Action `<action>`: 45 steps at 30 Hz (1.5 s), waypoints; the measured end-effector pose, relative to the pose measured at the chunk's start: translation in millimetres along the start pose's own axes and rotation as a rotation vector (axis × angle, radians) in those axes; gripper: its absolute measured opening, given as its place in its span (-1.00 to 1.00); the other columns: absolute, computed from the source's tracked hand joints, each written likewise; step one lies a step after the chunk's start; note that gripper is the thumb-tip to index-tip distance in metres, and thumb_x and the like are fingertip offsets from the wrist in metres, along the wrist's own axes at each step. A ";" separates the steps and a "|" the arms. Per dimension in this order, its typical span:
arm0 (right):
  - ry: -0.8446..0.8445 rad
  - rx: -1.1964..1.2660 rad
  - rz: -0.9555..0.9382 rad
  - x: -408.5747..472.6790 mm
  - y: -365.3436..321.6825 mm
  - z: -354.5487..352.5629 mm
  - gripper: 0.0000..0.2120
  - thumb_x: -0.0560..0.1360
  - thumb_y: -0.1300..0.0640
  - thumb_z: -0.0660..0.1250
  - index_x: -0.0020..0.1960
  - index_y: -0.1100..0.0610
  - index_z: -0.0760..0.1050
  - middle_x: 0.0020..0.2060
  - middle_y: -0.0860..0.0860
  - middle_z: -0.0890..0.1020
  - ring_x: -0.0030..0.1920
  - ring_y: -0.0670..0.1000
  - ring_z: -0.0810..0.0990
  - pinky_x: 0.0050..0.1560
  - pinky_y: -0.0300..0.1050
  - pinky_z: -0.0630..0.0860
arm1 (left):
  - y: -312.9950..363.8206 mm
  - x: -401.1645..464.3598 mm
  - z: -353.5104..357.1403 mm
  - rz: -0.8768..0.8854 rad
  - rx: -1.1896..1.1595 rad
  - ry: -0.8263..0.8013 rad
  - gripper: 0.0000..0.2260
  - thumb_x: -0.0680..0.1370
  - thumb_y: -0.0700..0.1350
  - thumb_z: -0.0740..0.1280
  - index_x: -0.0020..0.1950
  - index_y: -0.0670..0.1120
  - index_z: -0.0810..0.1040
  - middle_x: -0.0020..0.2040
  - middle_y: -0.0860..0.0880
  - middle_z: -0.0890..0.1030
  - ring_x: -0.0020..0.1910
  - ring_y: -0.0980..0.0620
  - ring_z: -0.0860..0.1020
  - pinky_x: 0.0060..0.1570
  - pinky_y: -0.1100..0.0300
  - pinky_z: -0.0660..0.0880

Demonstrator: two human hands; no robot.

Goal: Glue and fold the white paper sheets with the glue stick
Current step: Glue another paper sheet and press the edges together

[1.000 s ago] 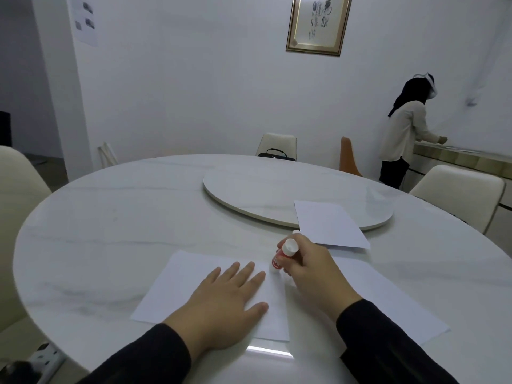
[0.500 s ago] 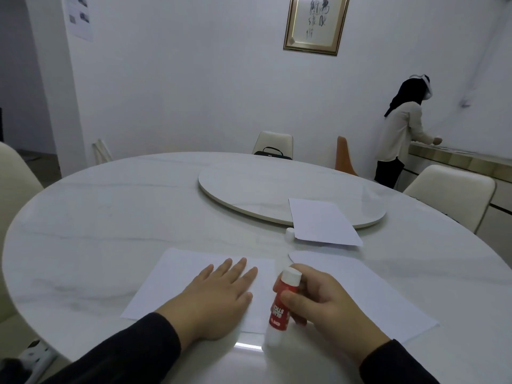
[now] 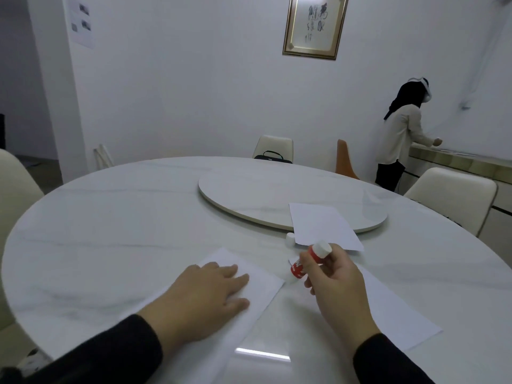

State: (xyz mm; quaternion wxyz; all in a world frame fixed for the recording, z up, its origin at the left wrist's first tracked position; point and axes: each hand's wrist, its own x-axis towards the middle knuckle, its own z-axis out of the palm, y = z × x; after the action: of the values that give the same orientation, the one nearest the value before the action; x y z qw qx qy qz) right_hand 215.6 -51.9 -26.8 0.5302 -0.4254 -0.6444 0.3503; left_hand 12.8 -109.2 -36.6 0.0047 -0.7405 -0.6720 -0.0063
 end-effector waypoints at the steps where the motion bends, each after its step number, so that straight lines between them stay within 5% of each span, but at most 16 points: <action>1: -0.007 -0.064 -0.004 2.4 -1.0 3.7 -0.97 0.48 0.11 0.35 -0.12 0.02 0.51 -0.33 -0.09 0.67 -0.36 -0.07 0.59 -0.20 -0.07 0.54 | 8.7 4.0 -2.2 -0.046 0.069 0.048 -0.43 0.47 0.29 -0.13 0.37 0.13 0.33 0.34 0.06 0.42 0.30 -0.02 0.36 0.19 0.09 0.29; 4: -0.032 -0.110 0.005 10.9 -4.1 12.4 -0.92 0.49 0.18 0.32 -0.08 0.01 0.50 -0.29 0.00 0.68 -0.30 -0.06 0.62 -0.13 -0.05 0.56 | 23.2 14.1 -5.8 -0.111 0.101 0.170 -0.59 0.56 0.20 0.03 0.22 -0.01 0.45 0.20 -0.04 0.48 0.20 -0.06 0.40 0.14 0.08 0.30; 8: -0.109 -0.079 0.030 21.5 -5.0 21.7 -0.95 0.50 0.25 0.29 -0.07 0.12 0.48 -0.27 0.05 0.66 -0.42 -0.20 0.56 -0.20 -0.14 0.53 | 22.7 12.7 5.0 0.034 -0.176 0.094 -0.53 0.61 0.11 0.04 0.52 0.04 0.14 0.55 0.07 0.13 0.51 0.10 0.08 0.44 0.22 -0.01; 13: -0.219 -0.143 0.024 27.1 0.4 32.2 -0.98 0.52 0.25 0.26 -0.06 0.17 0.45 -0.30 -0.03 0.59 -0.46 -0.24 0.53 -0.29 -0.33 0.46 | 24.3 11.2 13.7 0.004 -0.232 0.014 -0.46 0.61 0.15 -0.02 0.55 0.05 -0.08 0.57 0.10 -0.11 0.53 0.16 -0.13 0.47 0.22 -0.19; 19: -0.319 -0.308 -0.060 24.0 1.4 31.8 -0.87 0.51 0.28 0.25 -0.09 0.07 0.45 -0.26 -0.02 0.65 -0.33 -0.16 0.54 -0.15 -0.21 0.51 | 25.9 13.1 14.7 -0.013 -0.225 -0.016 -0.48 0.62 0.11 -0.05 0.55 0.03 -0.11 0.57 0.08 -0.12 0.53 0.14 -0.15 0.48 0.19 -0.19; 23: -0.345 -0.320 -0.094 8.0 -9.3 20.9 -0.98 0.51 0.28 0.27 -0.06 0.22 0.45 -0.27 -0.01 0.63 -0.37 -0.23 0.55 -0.26 -0.39 0.44 | 24.7 14.3 15.8 0.001 -0.232 -0.026 -0.52 0.64 0.02 -0.09 0.55 0.01 -0.10 0.57 0.07 -0.11 0.54 0.14 -0.13 0.47 0.20 -0.19; 33: -0.455 -0.420 -0.142 -64.3 -35.8 -23.0 -0.94 0.51 0.07 0.29 -0.12 -0.02 0.41 -0.18 -0.26 0.56 -0.23 -0.22 0.49 -0.16 -0.39 0.42 | 23.9 16.1 15.1 -0.003 -0.231 -0.045 -0.52 0.64 0.01 -0.10 0.55 0.00 -0.10 0.57 0.06 -0.11 0.54 0.13 -0.13 0.46 0.21 -0.18; 39: -0.586 -0.089 0.010 -69.7 -40.5 -54.0 -0.82 0.30 -0.06 0.39 -0.14 -0.04 0.53 -0.32 0.11 0.58 -0.37 -0.09 0.48 -0.30 -0.26 0.43 | 22.9 16.5 13.6 -0.137 -0.281 -0.018 -0.51 0.64 0.04 -0.05 0.55 -0.05 -0.01 0.58 0.00 -0.03 0.54 0.06 -0.04 0.48 0.15 -0.08; 43: -0.343 0.337 0.086 -63.9 -37.3 -74.3 -0.39 -0.03 -0.30 0.60 -0.18 0.10 0.62 -0.30 0.34 0.57 -0.48 0.01 0.44 -0.45 -0.25 0.43 | 21.1 20.0 5.4 -0.457 -0.289 0.046 -0.46 0.62 0.09 0.02 0.52 -0.15 0.04 0.56 -0.12 0.01 0.53 -0.13 -0.02 0.44 0.01 0.10; 45: -0.228 0.392 0.059 -58.9 -39.1 -79.4 -0.33 -0.09 -0.33 0.59 -0.16 0.10 0.63 -0.30 0.26 0.61 -0.49 0.01 0.45 -0.46 -0.29 0.43 | 18.6 16.2 -1.8 -0.429 -0.312 0.073 -0.45 0.62 0.08 0.02 0.54 -0.11 -0.04 0.58 -0.07 -0.08 0.54 -0.12 -0.13 0.47 0.02 0.01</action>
State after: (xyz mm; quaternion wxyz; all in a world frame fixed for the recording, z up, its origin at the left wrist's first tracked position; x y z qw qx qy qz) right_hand 291.0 -121.4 1.0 0.5159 -0.2906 -0.6072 0.5298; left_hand 32.9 -94.8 -34.5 -0.0867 -0.5720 -0.8040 -0.1375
